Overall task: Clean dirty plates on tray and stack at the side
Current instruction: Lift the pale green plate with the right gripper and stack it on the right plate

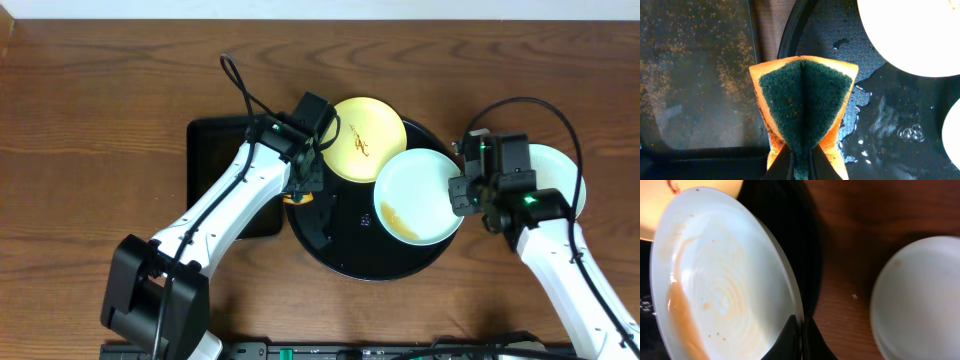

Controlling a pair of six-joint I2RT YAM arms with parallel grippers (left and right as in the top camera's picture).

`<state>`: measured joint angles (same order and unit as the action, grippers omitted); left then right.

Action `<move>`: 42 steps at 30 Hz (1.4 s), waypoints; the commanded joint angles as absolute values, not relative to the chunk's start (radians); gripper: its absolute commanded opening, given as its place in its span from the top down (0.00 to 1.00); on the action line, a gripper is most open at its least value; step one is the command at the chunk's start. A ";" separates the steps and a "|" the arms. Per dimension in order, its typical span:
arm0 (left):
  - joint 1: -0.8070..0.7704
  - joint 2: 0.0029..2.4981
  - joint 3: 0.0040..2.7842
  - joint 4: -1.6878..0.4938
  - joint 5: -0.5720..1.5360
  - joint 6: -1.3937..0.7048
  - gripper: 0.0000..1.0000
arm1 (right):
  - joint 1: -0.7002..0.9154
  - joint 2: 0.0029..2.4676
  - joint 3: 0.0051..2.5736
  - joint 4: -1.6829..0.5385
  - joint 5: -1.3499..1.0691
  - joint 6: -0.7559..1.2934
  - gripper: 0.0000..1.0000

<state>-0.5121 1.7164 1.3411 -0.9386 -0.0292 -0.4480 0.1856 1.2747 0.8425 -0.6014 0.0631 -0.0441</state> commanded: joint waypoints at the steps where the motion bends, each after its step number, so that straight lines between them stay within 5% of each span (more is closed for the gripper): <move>1: -0.510 1.699 1.341 -0.941 -0.035 -0.450 0.92 | 0.256 1.233 0.868 -0.596 0.266 -0.059 0.99; 27: -0.510 1.699 1.341 -0.937 -0.034 -0.450 0.92 | 0.730 1.169 0.871 -0.482 0.934 -0.158 0.99; 42: -0.510 1.699 1.341 -0.937 -0.035 -0.450 0.92 | 0.879 1.169 0.871 -0.433 1.032 -0.270 0.99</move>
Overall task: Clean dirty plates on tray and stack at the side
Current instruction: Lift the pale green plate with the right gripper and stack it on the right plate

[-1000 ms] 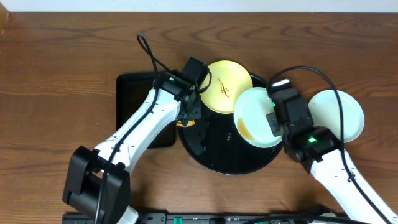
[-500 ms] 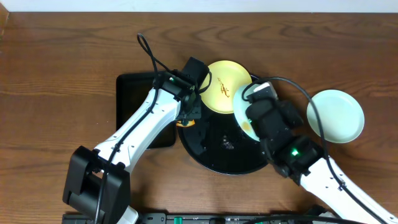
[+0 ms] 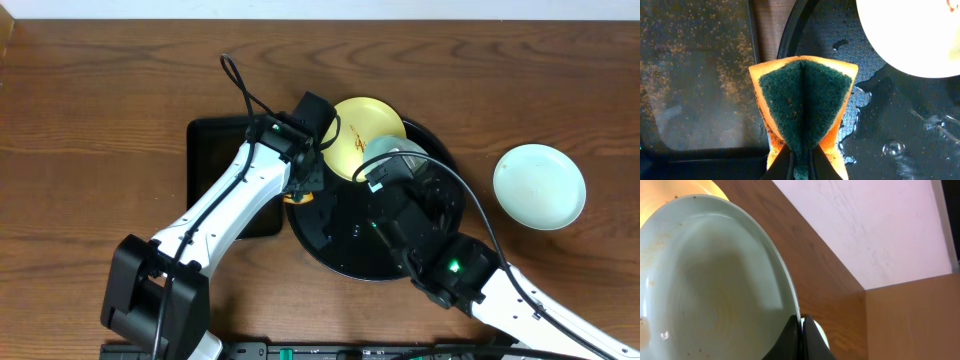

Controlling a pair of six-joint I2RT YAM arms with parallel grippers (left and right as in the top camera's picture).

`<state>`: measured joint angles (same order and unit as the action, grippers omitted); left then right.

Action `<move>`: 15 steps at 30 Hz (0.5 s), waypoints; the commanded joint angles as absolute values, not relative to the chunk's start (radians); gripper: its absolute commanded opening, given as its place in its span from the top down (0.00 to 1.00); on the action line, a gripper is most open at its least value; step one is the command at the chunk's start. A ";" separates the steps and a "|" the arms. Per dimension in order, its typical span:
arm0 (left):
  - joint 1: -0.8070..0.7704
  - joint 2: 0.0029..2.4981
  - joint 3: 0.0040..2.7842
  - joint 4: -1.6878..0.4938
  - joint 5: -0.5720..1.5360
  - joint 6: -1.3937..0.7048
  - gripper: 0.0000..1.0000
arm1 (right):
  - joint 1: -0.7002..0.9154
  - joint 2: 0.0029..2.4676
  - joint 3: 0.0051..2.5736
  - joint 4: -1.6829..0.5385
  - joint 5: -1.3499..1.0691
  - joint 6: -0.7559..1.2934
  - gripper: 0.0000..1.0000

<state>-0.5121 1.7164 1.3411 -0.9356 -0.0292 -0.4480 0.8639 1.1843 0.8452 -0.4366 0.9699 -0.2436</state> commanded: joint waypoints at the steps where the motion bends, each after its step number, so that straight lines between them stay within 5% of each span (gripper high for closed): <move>1: -0.510 1.699 1.341 -0.937 -0.035 -0.450 0.92 | 0.879 1.169 0.871 -0.432 1.044 -0.270 0.99; 15: -0.510 1.699 1.341 -0.937 -0.035 -0.450 0.92 | 0.878 1.170 0.871 -0.429 1.077 -0.270 0.99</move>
